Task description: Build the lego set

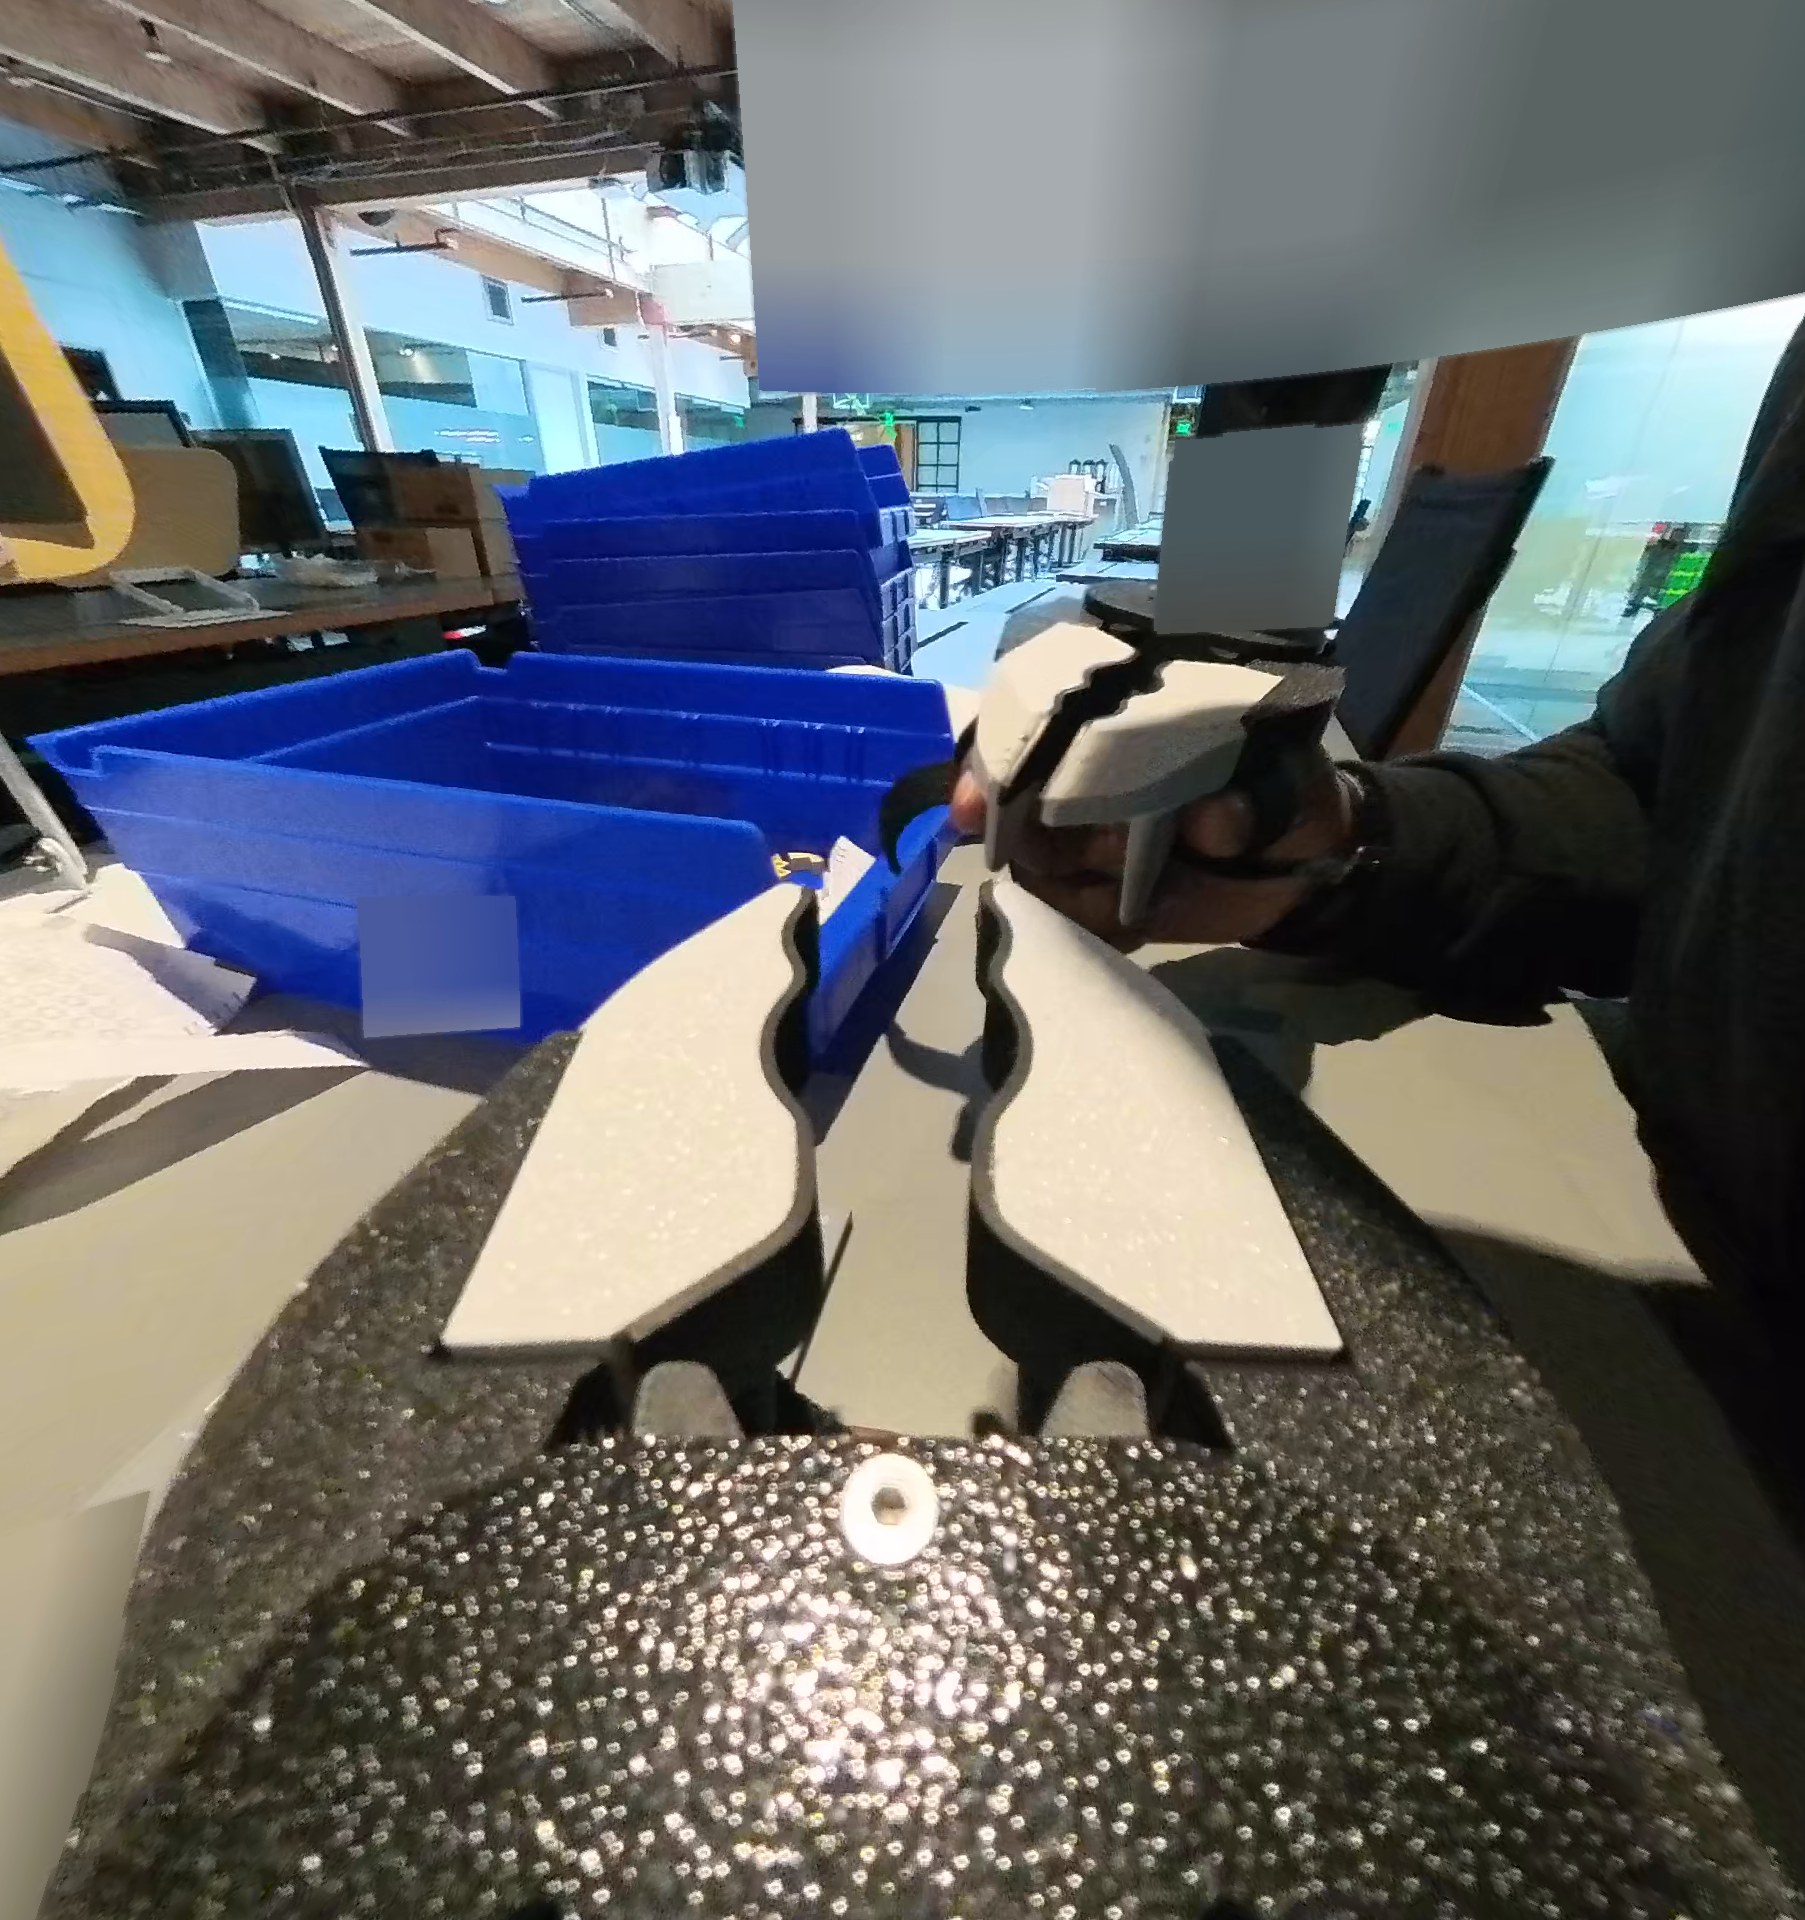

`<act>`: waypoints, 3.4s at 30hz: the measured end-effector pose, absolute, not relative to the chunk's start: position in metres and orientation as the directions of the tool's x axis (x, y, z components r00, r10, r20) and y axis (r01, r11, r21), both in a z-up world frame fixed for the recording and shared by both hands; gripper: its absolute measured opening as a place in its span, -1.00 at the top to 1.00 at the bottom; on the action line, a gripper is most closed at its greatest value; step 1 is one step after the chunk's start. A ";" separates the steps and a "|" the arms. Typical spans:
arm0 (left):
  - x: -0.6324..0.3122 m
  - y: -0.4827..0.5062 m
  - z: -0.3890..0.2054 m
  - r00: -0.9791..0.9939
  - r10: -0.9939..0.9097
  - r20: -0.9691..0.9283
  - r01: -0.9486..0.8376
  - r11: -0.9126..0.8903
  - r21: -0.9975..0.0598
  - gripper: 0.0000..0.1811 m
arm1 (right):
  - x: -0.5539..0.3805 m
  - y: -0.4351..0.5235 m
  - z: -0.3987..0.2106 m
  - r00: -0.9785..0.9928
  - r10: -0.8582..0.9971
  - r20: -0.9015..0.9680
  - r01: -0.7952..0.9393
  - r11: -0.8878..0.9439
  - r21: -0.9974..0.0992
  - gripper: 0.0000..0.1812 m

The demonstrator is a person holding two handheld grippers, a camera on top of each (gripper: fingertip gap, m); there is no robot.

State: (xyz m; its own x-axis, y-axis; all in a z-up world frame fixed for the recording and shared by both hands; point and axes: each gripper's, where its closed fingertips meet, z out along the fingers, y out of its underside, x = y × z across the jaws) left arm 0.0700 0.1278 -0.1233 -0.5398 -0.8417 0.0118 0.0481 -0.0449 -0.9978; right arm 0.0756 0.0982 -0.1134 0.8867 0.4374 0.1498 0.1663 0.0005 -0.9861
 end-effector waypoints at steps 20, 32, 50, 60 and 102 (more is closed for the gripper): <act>0.071 0.131 -0.125 -0.531 -0.847 0.017 0.034 -0.041 -0.999 0.70 | 0.077 0.099 -0.115 0.889 0.436 0.142 0.159 -0.003 -0.987 0.96; 0.071 0.131 -0.126 -0.526 -0.850 0.007 0.031 -0.028 -0.999 0.70 | 0.076 0.099 -0.116 0.887 0.435 0.153 0.171 -0.002 -0.985 0.97; 0.063 0.118 -0.134 -0.537 -0.833 -0.133 0.057 0.121 -0.991 0.71 | 0.076 0.102 -0.127 0.885 0.445 0.135 0.167 -0.032 -0.985 0.97; 0.064 0.118 -0.134 -0.536 -0.834 -0.131 0.055 0.120 -0.991 0.71 | 0.075 0.102 -0.128 0.883 0.450 0.131 0.166 -0.037 -0.985 0.97; 0.064 0.118 -0.136 -0.530 -0.836 -0.143 0.052 0.137 -0.989 0.71 | 0.076 0.099 -0.120 0.883 0.437 0.171 0.195 -0.010 -0.981 0.97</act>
State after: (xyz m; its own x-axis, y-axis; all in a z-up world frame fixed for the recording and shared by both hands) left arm 0.0637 0.1181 -0.1360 -0.5296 -0.8360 -0.1434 0.0517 0.1370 -0.9892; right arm 0.0764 0.0987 -0.1195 0.8829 0.4372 0.1713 0.1955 -0.0105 -0.9807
